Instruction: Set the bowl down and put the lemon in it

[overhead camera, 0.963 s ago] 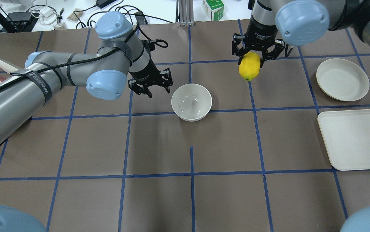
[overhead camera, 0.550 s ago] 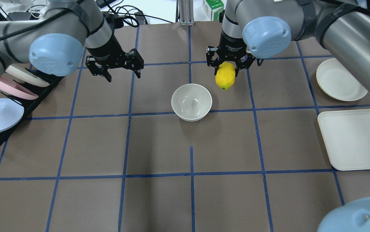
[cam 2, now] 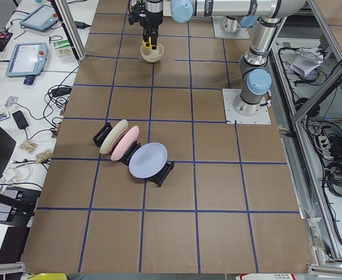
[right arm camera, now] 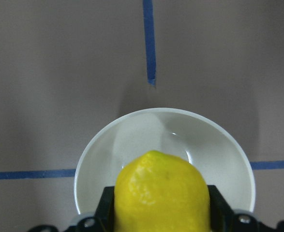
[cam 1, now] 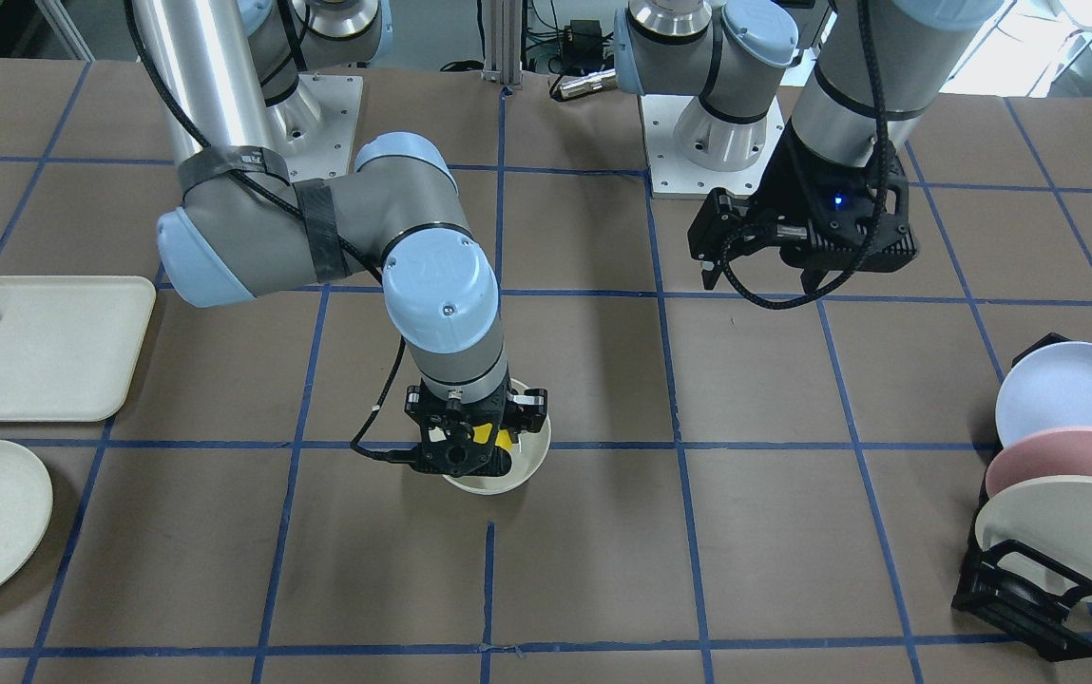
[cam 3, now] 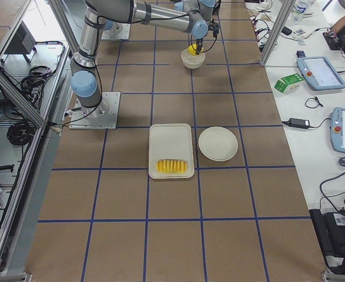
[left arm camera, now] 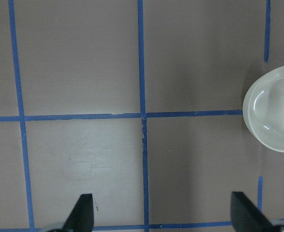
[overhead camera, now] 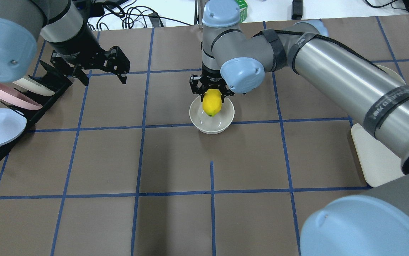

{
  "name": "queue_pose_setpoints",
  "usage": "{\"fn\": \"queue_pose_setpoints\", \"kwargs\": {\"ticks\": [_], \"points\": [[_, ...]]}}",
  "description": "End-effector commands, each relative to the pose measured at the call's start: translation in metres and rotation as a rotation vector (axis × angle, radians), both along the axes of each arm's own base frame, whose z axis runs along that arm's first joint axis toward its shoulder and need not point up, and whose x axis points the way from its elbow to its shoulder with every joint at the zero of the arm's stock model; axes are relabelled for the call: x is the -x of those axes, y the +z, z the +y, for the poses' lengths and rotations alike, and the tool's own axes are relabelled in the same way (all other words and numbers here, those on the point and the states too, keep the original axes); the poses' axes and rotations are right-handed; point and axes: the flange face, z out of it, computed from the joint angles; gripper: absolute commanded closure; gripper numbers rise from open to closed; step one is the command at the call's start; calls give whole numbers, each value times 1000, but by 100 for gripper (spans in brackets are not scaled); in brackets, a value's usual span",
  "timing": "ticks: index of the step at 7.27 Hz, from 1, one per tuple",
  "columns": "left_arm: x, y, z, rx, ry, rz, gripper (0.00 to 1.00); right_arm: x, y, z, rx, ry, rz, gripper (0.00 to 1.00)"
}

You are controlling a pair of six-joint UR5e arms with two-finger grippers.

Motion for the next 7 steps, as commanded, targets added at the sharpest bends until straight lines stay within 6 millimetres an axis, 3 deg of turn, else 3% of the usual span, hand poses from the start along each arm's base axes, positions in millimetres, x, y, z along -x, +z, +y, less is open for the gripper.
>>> {"fn": "queue_pose_setpoints", "kwargs": {"ticks": [1, 2, 4, 5, 7], "points": [[-3, 5, -1, 5, 4, -2, 0, -6, -25, 5, -28, 2, 2, 100], [-5, 6, 0, 6, 5, -22, 0, -2, -40, 14, -56, 5, 12, 100], [0, 10, 0, 12, -8, -28, 0, 0, -51, 18, -37, 8, 10, 74], [0, 15, -4, -14, -7, -25, 0, 0, -53, 18, -40, 8, 14, 52], [-2, 25, -8, -12, -3, -14, 0, 2, -55, 18, -38, 2, 27, 19]]}}
